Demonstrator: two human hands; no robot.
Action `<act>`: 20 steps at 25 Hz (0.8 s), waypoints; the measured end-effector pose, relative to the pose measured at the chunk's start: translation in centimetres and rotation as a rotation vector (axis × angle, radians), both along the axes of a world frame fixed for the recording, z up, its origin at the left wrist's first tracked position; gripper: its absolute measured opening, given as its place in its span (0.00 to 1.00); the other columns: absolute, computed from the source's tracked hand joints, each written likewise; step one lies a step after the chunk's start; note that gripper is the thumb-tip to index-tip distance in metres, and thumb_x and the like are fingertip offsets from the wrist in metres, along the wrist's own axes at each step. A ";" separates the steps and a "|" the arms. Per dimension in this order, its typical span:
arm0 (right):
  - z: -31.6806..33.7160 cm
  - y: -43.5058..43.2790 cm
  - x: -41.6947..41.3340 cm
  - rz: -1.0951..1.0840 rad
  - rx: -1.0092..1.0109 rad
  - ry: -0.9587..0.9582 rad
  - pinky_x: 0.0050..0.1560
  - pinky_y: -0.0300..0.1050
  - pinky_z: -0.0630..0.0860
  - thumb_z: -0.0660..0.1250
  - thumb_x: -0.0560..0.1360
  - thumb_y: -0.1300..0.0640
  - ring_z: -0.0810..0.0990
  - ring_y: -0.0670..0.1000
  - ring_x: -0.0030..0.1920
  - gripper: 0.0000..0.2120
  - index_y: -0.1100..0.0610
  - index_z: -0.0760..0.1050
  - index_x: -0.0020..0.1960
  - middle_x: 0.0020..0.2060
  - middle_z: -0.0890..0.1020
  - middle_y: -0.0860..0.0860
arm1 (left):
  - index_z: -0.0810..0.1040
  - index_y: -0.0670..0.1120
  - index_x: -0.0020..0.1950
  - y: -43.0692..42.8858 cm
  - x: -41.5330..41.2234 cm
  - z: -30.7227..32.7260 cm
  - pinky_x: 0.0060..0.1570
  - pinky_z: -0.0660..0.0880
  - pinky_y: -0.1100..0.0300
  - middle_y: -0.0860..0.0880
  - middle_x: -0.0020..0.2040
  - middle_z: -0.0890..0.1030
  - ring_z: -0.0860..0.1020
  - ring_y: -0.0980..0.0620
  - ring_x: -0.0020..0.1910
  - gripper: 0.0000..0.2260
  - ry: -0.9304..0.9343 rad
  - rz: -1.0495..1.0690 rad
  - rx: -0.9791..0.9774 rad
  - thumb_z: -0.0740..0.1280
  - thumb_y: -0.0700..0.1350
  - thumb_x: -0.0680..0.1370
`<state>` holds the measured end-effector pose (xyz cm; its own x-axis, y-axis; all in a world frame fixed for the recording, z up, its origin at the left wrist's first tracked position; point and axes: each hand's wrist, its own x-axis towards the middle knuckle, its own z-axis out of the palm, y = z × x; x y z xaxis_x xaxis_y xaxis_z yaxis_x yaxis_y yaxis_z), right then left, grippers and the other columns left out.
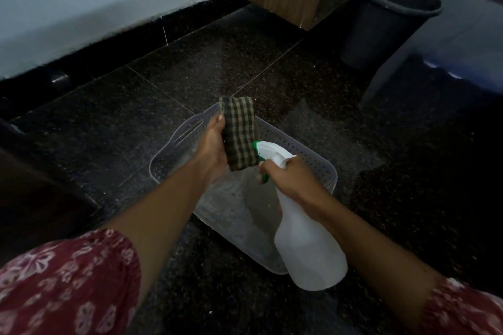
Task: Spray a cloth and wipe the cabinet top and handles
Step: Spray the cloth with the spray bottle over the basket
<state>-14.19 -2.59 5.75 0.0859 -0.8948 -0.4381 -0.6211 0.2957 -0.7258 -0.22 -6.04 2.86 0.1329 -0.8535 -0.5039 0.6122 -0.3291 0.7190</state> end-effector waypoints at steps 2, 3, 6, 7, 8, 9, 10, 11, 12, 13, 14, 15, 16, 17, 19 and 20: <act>-0.1 0.1 0.1 0.031 0.009 0.024 0.33 0.37 0.65 0.63 0.72 0.54 0.72 0.45 0.35 0.13 0.59 0.78 0.52 0.40 0.77 0.52 | 0.70 0.48 0.66 -0.1 -0.1 -0.1 0.45 0.76 0.51 0.42 0.64 0.75 0.76 0.44 0.58 0.16 -0.003 0.001 -0.004 0.50 0.48 0.82; -0.2 0.0 0.1 0.026 0.013 0.041 0.32 0.37 0.65 0.62 0.73 0.53 0.72 0.45 0.36 0.14 0.60 0.77 0.53 0.40 0.78 0.53 | 0.70 0.48 0.66 -0.1 -0.1 -0.2 0.44 0.76 0.51 0.42 0.64 0.75 0.76 0.44 0.57 0.16 -0.002 0.003 -0.004 0.50 0.48 0.82; -0.1 -0.2 -0.2 -0.037 0.005 0.007 0.34 0.40 0.68 0.61 0.73 0.53 0.77 0.50 0.40 0.15 0.61 0.80 0.50 0.40 0.82 0.55 | 0.70 0.49 0.66 -0.2 -0.1 -0.4 0.42 0.75 0.50 0.42 0.64 0.76 0.77 0.45 0.55 0.15 -0.004 -0.012 0.014 0.51 0.49 0.82; 0.0 -0.3 -0.2 -0.039 -0.003 -0.020 0.34 0.40 0.69 0.62 0.72 0.53 0.77 0.49 0.38 0.14 0.60 0.81 0.48 0.38 0.81 0.53 | 0.70 0.49 0.66 -0.1 -0.1 -0.5 0.41 0.76 0.51 0.43 0.63 0.76 0.77 0.45 0.54 0.16 -0.016 -0.023 0.016 0.51 0.49 0.82; 0.2 -0.3 -0.2 -0.034 -0.014 -0.042 0.33 0.39 0.69 0.63 0.72 0.54 0.76 0.47 0.36 0.12 0.59 0.81 0.48 0.35 0.80 0.51 | 0.70 0.49 0.66 -0.1 -0.2 -0.6 0.39 0.76 0.52 0.44 0.60 0.77 0.78 0.46 0.52 0.16 -0.029 -0.034 0.016 0.51 0.49 0.82; 0.3 -0.3 -0.1 -0.029 -0.028 -0.055 0.34 0.38 0.69 0.63 0.72 0.54 0.74 0.44 0.34 0.12 0.58 0.80 0.49 0.33 0.78 0.48 | 0.70 0.49 0.65 0.0 -0.3 -0.6 0.36 0.77 0.54 0.45 0.57 0.78 0.79 0.47 0.48 0.16 -0.034 -0.041 0.015 0.50 0.49 0.82; 0.3 -0.3 0.0 -0.022 -0.042 -0.064 0.35 0.39 0.69 0.63 0.72 0.54 0.73 0.42 0.34 0.12 0.58 0.80 0.50 0.32 0.77 0.47 | 0.71 0.49 0.64 0.1 -0.4 -0.6 0.32 0.78 0.56 0.46 0.53 0.80 0.80 0.49 0.45 0.15 -0.030 -0.044 0.016 0.50 0.49 0.82; 0.3 -0.4 0.1 -0.019 -0.047 -0.070 0.37 0.40 0.70 0.63 0.72 0.54 0.74 0.44 0.35 0.12 0.58 0.80 0.49 0.33 0.78 0.48 | 0.72 0.50 0.62 0.1 -0.5 -0.6 0.29 0.78 0.59 0.47 0.50 0.80 0.80 0.50 0.42 0.14 -0.017 -0.045 0.019 0.50 0.49 0.82; 0.3 -0.4 0.2 -0.018 -0.046 -0.073 0.39 0.43 0.71 0.62 0.72 0.54 0.76 0.47 0.37 0.12 0.58 0.81 0.47 0.36 0.81 0.51 | 0.72 0.51 0.60 0.2 -0.6 -0.5 0.27 0.78 0.60 0.48 0.47 0.80 0.80 0.50 0.41 0.13 -0.005 -0.044 0.022 0.50 0.49 0.82; 0.3 -0.5 0.2 -0.024 -0.044 -0.070 0.41 0.45 0.73 0.61 0.72 0.53 0.79 0.50 0.38 0.12 0.58 0.81 0.43 0.38 0.83 0.55 | 0.72 0.51 0.60 0.2 -0.6 -0.5 0.26 0.78 0.60 0.48 0.46 0.80 0.80 0.50 0.40 0.13 0.001 -0.046 0.023 0.50 0.49 0.82; 0.4 -0.6 0.2 -0.029 -0.045 -0.073 0.43 0.47 0.75 0.61 0.72 0.53 0.79 0.52 0.40 0.11 0.56 0.80 0.39 0.39 0.83 0.56 | 0.72 0.52 0.59 0.2 -0.6 -0.5 0.27 0.78 0.59 0.48 0.46 0.80 0.80 0.50 0.40 0.13 0.003 -0.051 0.023 0.50 0.49 0.82; 0.4 -0.7 0.2 -0.029 -0.047 -0.085 0.45 0.48 0.76 0.61 0.72 0.53 0.79 0.52 0.40 0.10 0.53 0.79 0.37 0.39 0.83 0.55 | 0.72 0.52 0.58 0.2 -0.6 -0.5 0.27 0.79 0.58 0.47 0.46 0.80 0.81 0.49 0.39 0.13 0.005 -0.056 0.023 0.50 0.50 0.82; 0.4 -0.7 0.2 -0.024 -0.058 -0.102 0.47 0.49 0.76 0.62 0.72 0.53 0.79 0.52 0.40 0.09 0.52 0.79 0.38 0.39 0.83 0.54 | 0.73 0.52 0.57 0.2 -0.6 -0.5 0.26 0.79 0.56 0.47 0.46 0.80 0.83 0.49 0.37 0.13 0.013 -0.059 0.025 0.50 0.50 0.82; 0.4 -0.7 0.2 -0.025 -0.079 -0.118 0.50 0.50 0.76 0.63 0.72 0.53 0.79 0.52 0.41 0.08 0.53 0.80 0.40 0.40 0.83 0.54 | 0.73 0.52 0.57 0.2 -0.6 -0.5 0.24 0.79 0.56 0.47 0.45 0.80 0.84 0.50 0.33 0.13 0.026 -0.057 0.029 0.50 0.50 0.82; 0.2 -0.9 0.1 -0.080 -0.151 -0.200 0.56 0.57 0.76 0.64 0.72 0.54 0.81 0.56 0.47 0.09 0.56 0.81 0.39 0.44 0.84 0.58 | 0.73 0.52 0.60 0.2 -0.6 -0.6 0.24 0.79 0.56 0.47 0.45 0.81 0.84 0.52 0.29 0.14 0.053 -0.045 0.034 0.50 0.50 0.82; 0.1 -0.9 0.0 -0.110 -0.189 -0.267 0.58 0.59 0.75 0.64 0.72 0.55 0.81 0.57 0.49 0.09 0.54 0.81 0.36 0.46 0.84 0.59 | 0.72 0.51 0.62 0.2 -0.6 -0.7 0.24 0.79 0.57 0.47 0.45 0.81 0.84 0.52 0.30 0.14 0.058 -0.034 0.033 0.51 0.50 0.82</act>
